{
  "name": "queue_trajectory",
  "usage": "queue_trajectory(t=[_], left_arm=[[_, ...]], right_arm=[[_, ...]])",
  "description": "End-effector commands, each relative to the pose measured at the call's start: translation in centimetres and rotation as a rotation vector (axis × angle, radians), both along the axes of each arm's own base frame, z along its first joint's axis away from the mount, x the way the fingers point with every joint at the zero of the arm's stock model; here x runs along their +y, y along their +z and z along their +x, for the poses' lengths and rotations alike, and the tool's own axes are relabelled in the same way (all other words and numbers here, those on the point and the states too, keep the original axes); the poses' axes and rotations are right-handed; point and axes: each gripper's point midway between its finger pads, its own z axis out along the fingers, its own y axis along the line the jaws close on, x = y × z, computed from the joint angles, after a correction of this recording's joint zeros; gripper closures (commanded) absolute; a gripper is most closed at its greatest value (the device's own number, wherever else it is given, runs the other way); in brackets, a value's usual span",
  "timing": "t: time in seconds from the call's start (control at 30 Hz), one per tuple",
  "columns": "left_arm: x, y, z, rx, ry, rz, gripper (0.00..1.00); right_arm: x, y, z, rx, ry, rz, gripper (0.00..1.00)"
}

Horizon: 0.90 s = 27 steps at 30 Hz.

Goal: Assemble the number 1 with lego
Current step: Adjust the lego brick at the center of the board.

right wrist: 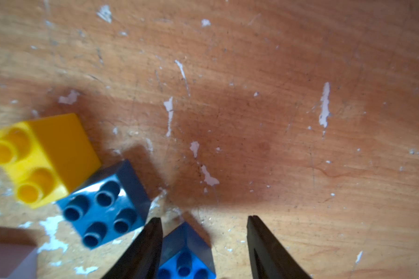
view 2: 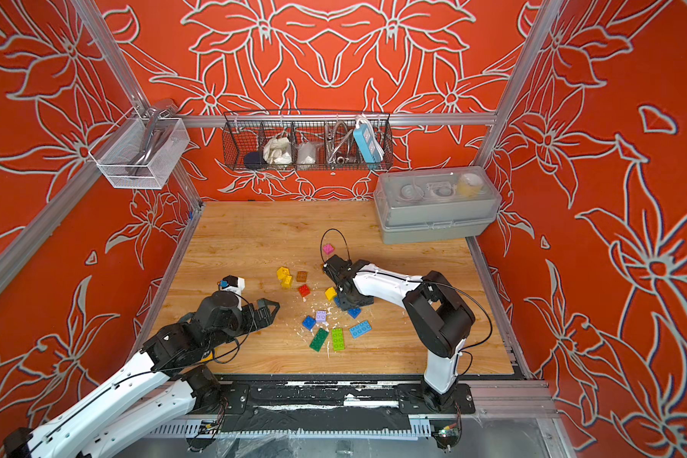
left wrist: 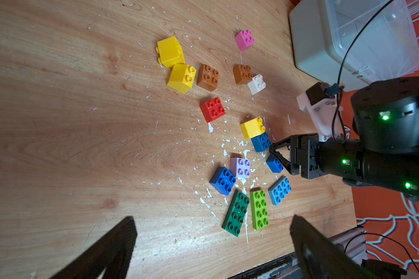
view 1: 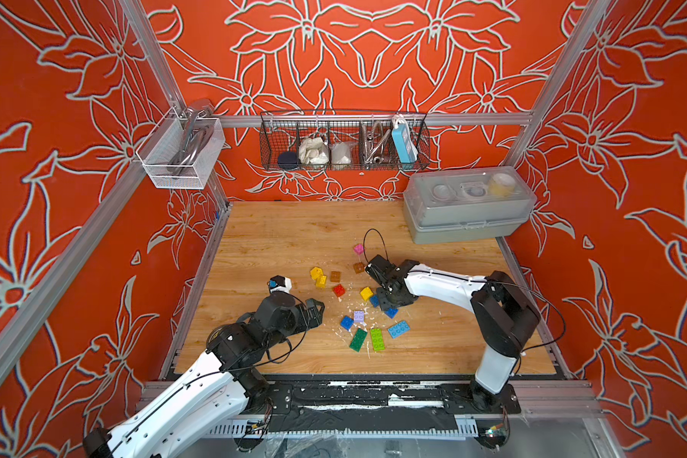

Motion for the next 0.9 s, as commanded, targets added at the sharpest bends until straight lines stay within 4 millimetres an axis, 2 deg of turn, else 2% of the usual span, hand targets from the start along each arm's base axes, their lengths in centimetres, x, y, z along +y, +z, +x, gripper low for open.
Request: queue_trajectory(t=[0.0,0.13,0.27,0.33,0.5,0.6,0.7,0.87], left_arm=[[0.3,-0.1,0.3,-0.011,0.019,-0.002,0.01],[0.3,-0.2,0.2,-0.014,0.018,-0.011,0.01],[0.6,-0.2,0.1,-0.010,0.031,-0.010,0.01],[0.7,-0.2,0.0,-0.013,0.035,-0.012,0.01],[1.0,-0.2,0.0,-0.020,0.047,-0.020,0.01],[1.0,-0.2,0.0,-0.019,0.048,-0.022,0.01],[1.1,-0.2,0.0,-0.019,0.049,-0.021,0.01],[1.1,-0.2,0.1,-0.018,0.052,-0.022,0.01]], right_arm=[[1.3,2.8,-0.9,-0.020,0.033,0.052,0.36],[3.4,3.2,-2.0,-0.010,0.045,0.103,0.35],[5.7,3.5,-1.6,-0.008,0.037,0.156,0.39],[7.1,3.6,-1.1,-0.004,0.033,0.198,0.46],[10.2,3.9,0.2,0.013,0.052,0.257,0.83],[11.6,3.4,0.9,0.023,0.057,0.272,0.84],[12.1,2.6,1.5,0.025,0.053,0.258,0.85],[11.1,1.1,2.4,0.027,0.034,0.192,0.87]])
